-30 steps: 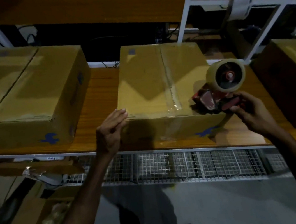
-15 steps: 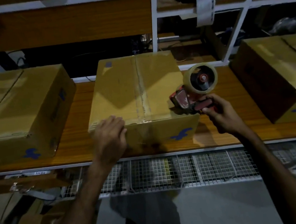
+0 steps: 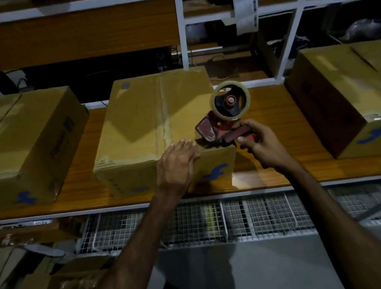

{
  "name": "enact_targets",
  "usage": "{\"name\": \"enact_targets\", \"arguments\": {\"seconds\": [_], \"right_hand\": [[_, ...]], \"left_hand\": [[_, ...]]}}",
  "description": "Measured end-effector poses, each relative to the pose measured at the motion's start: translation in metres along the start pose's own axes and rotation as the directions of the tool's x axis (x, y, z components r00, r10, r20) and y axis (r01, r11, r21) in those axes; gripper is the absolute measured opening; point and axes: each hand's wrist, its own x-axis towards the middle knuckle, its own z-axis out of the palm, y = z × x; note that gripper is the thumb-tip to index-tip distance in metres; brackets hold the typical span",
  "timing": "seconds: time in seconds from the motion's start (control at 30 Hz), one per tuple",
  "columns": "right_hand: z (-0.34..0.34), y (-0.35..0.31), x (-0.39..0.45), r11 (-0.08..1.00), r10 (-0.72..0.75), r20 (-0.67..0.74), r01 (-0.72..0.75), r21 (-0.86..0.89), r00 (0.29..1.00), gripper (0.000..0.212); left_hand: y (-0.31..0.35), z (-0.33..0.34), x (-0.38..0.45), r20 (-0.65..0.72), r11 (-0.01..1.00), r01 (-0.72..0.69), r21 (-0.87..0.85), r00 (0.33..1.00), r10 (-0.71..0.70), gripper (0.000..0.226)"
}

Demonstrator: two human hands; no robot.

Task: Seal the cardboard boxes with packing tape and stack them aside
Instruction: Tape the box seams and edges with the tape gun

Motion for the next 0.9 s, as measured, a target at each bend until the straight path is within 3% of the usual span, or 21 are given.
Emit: {"name": "enact_targets", "arguments": {"seconds": [0.27, 0.5, 0.9], "right_hand": [[-0.099, 0.053, -0.03, 0.999, 0.022, -0.052, -0.024, -0.035, 0.998, 0.035], [-0.091, 0.07, -0.045, 0.997, -0.015, -0.02, 0.014, -0.07, 1.0, 0.031], [-0.097, 0.09, -0.052, 0.994, -0.072, -0.122, 0.061, -0.095, 0.99, 0.034]], "left_hand": [[0.005, -0.003, -0.001, 0.004, 1.0, 0.016, -0.004, 1.0, -0.016, 0.03], [0.012, -0.003, 0.0, 0.029, 0.998, 0.043, 0.046, 0.999, -0.044, 0.028], [0.01, -0.002, -0.004, -0.014, 0.998, 0.024, 0.057, 1.0, -0.023, 0.031]]}}
